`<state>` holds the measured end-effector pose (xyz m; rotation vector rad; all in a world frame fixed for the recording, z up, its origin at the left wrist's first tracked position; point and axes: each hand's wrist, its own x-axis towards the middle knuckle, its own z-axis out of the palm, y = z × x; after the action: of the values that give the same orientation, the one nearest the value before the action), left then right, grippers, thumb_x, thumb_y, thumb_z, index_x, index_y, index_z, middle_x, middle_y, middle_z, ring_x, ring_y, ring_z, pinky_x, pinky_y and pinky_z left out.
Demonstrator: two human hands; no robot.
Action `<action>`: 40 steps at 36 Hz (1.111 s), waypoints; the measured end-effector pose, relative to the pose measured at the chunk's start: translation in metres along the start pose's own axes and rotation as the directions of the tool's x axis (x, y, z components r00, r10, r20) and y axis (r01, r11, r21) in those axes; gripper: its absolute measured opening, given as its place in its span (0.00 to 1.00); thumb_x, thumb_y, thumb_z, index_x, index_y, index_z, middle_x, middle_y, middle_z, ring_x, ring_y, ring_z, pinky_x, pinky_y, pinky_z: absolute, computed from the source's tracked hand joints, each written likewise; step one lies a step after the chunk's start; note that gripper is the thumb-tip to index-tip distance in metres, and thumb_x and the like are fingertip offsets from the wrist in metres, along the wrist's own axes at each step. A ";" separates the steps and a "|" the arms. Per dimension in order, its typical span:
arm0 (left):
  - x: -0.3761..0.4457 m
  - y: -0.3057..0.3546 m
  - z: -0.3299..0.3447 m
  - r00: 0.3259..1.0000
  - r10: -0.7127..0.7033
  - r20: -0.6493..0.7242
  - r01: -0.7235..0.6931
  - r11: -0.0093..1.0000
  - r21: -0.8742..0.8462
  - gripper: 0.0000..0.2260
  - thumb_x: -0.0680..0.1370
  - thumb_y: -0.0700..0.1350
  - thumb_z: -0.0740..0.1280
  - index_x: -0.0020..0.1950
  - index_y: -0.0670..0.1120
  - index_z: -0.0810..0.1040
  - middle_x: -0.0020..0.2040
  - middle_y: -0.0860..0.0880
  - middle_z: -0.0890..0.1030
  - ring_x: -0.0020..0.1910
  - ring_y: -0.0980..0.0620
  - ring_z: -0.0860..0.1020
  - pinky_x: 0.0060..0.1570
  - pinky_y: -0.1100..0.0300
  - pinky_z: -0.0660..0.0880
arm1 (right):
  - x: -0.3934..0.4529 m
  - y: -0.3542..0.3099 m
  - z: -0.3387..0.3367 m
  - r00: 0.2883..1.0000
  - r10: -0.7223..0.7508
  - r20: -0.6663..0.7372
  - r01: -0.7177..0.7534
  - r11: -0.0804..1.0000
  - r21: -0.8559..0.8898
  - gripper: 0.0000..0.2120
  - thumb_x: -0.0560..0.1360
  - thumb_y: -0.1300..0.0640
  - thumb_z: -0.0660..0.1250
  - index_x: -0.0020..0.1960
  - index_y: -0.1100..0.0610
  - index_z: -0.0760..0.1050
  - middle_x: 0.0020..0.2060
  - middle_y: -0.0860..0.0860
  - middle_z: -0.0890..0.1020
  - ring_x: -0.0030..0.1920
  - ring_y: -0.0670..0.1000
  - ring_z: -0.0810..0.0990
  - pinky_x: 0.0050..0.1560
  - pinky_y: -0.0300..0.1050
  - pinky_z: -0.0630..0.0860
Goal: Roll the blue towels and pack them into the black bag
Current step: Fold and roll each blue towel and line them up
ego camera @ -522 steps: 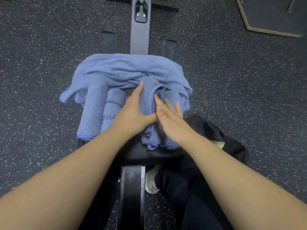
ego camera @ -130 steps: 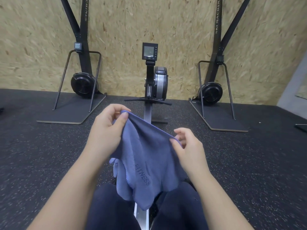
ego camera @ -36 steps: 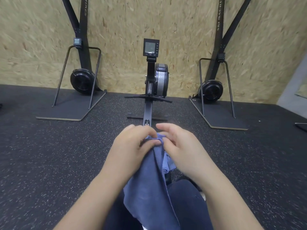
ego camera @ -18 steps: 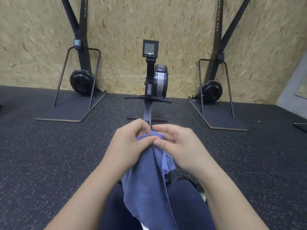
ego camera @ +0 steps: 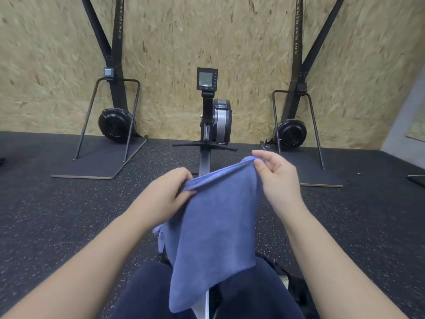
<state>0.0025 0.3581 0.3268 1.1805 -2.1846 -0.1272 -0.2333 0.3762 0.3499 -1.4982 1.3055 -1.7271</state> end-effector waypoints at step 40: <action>0.006 -0.038 -0.002 0.884 -0.360 -0.298 0.379 0.925 0.006 0.07 0.78 0.45 0.66 0.42 0.47 0.71 0.50 0.51 0.66 0.54 0.45 0.66 0.53 0.51 0.65 | 0.005 0.044 -0.014 0.981 0.045 -0.188 -0.129 0.876 -0.465 0.09 0.83 0.52 0.48 0.53 0.56 0.63 0.38 0.50 0.72 0.40 0.55 0.70 0.38 0.49 0.63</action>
<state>0.0282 0.3312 0.3174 1.5408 -1.6996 -0.0384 -0.2574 0.3584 0.3145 -1.5318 1.9715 -1.5726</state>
